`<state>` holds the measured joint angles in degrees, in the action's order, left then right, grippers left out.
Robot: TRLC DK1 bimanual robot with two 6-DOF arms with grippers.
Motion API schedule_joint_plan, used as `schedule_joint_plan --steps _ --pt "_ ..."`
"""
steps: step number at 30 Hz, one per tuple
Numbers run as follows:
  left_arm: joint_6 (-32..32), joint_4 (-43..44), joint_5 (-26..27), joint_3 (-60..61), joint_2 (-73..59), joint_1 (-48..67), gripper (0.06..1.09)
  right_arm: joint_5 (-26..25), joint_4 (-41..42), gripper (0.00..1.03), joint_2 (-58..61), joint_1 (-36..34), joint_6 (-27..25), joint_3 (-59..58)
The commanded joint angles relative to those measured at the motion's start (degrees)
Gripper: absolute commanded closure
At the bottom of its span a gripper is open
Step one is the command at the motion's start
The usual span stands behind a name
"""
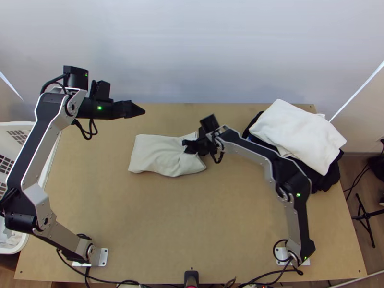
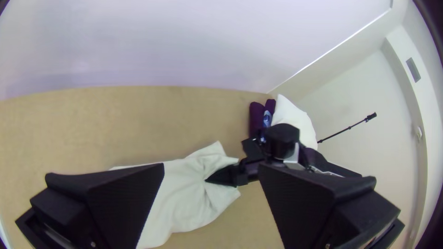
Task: Fold the t-shirt
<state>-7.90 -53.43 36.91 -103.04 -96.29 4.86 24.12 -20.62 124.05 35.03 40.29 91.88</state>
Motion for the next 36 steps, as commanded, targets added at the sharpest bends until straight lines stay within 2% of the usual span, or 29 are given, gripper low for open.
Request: schedule_joint_plan --steps 1,9,14,19,27,36 --pt "0.6 0.0 0.0 1.9 0.8 -1.9 0.1 0.3 0.8 1.0 -9.8 -4.0 0.3 -0.6" --pt "1.4 0.1 0.1 3.2 0.8 -2.1 0.1 1.8 -1.5 1.0 -23.9 -8.7 2.2 1.8" --pt "1.3 0.1 0.1 3.6 0.8 -2.1 0.1 2.7 -5.3 1.0 -29.0 -14.6 2.5 6.4" --pt "1.2 0.1 0.2 3.6 0.9 -2.1 0.1 9.6 -7.3 1.0 -31.1 -24.7 2.2 9.7" --pt "1.0 0.1 0.2 3.7 1.3 -1.8 0.1 17.0 -10.8 1.0 -32.6 -37.4 -6.1 10.3" --pt "0.6 0.1 0.2 3.8 2.0 -0.8 0.1 19.1 -12.8 1.0 -32.5 -43.4 -6.5 11.0"
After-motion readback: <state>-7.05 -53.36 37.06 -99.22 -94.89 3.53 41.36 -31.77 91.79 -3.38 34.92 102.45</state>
